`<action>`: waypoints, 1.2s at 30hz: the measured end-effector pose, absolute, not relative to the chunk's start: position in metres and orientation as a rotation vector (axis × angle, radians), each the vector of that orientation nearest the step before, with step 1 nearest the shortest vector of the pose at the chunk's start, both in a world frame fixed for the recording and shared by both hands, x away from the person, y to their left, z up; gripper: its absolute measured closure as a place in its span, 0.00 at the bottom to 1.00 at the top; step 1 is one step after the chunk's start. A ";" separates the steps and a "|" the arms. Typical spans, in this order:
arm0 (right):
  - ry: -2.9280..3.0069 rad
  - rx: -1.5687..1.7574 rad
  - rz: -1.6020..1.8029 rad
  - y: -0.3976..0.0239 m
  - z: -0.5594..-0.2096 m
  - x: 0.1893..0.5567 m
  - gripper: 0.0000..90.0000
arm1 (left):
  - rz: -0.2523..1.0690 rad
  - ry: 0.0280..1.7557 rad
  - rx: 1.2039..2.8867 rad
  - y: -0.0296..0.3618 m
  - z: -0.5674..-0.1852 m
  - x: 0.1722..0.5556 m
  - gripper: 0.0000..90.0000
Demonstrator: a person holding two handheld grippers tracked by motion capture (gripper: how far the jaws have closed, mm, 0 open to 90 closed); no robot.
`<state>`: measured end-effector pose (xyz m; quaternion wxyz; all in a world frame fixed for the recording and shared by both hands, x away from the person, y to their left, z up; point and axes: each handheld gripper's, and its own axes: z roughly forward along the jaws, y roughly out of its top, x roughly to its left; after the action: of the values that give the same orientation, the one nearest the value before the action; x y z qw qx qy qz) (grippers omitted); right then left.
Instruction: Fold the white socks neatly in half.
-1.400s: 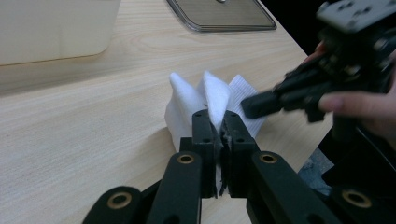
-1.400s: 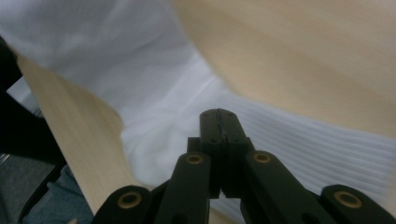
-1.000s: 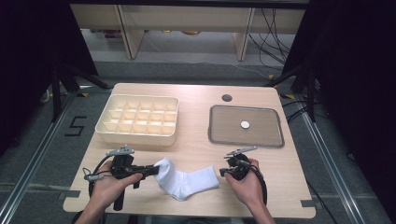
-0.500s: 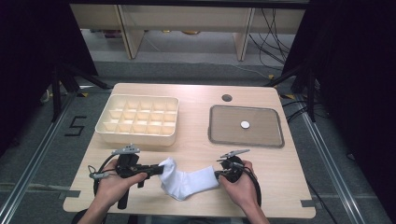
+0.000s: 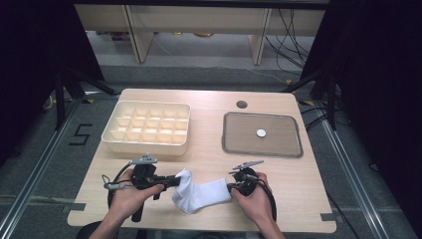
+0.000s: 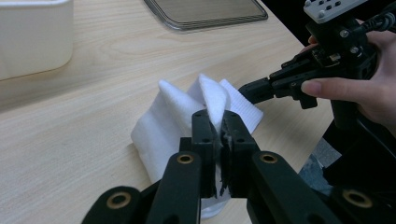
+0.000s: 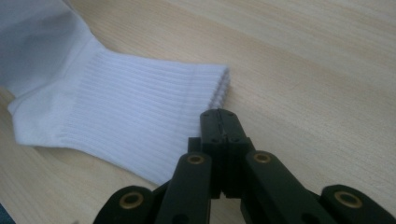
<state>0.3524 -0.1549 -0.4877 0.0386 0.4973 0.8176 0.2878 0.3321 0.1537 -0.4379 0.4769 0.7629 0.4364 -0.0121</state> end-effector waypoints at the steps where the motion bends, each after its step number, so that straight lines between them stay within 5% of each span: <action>1: 2.507 1.511 0.888 -0.155 -0.488 0.352 1.00 | -0.023 1.063 1.867 0.152 -0.438 0.332 0.94; 36: 2.483 1.499 0.940 -0.154 -0.478 0.342 1.00 | 0.022 1.033 1.893 0.126 -0.443 0.332 0.95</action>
<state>0.3424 -0.1542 -0.4783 0.0460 0.4912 0.8135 0.3079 0.3323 0.1265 -0.4432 0.4729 0.7734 0.4221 0.0091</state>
